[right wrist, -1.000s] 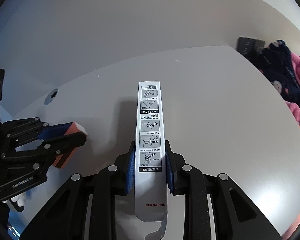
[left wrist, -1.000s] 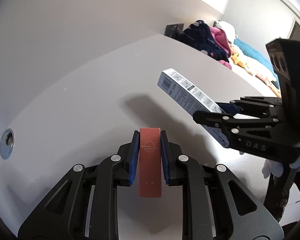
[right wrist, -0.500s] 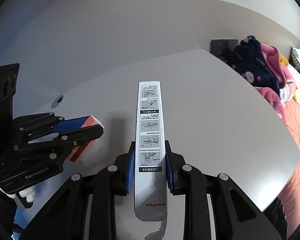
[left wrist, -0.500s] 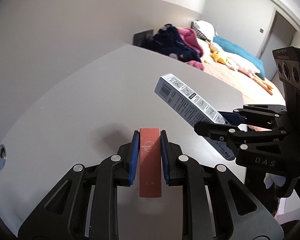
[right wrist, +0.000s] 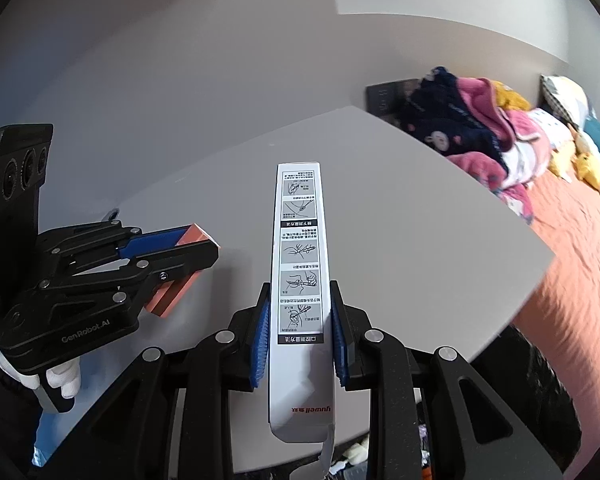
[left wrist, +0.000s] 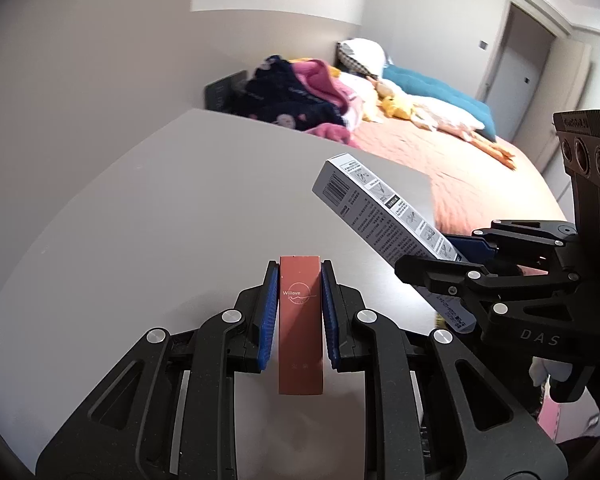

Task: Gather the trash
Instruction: 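Lift the pink eraser and white box and carry them over the bin, then open both tools to drop the eraser and box into the bin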

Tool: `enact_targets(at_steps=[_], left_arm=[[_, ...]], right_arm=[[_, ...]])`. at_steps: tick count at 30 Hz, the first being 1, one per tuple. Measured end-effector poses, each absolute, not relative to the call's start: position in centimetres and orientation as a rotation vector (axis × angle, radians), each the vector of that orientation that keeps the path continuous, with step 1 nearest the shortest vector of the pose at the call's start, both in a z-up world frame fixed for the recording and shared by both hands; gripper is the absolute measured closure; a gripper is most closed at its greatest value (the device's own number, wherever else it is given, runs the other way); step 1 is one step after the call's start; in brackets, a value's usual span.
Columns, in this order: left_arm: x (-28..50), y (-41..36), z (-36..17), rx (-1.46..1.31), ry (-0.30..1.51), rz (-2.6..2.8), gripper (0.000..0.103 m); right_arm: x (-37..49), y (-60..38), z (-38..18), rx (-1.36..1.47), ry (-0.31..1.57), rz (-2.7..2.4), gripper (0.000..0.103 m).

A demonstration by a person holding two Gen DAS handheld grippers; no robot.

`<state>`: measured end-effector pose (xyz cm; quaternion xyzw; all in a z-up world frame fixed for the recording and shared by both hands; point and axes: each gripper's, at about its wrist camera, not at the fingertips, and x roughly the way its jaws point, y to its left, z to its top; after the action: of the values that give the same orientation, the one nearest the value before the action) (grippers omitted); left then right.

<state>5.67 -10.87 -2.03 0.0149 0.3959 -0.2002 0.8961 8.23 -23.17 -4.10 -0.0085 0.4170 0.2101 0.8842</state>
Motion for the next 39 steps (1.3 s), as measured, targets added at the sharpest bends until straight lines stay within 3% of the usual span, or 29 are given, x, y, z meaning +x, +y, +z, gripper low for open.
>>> enact_targets(at_steps=[39], left_arm=[[3.1,-28.5,0.1,0.231,0.761,-0.851,0.083]], right_arm=[[-2.1,-41.1,-1.7,0.184,0.766,0.071,0.075]])
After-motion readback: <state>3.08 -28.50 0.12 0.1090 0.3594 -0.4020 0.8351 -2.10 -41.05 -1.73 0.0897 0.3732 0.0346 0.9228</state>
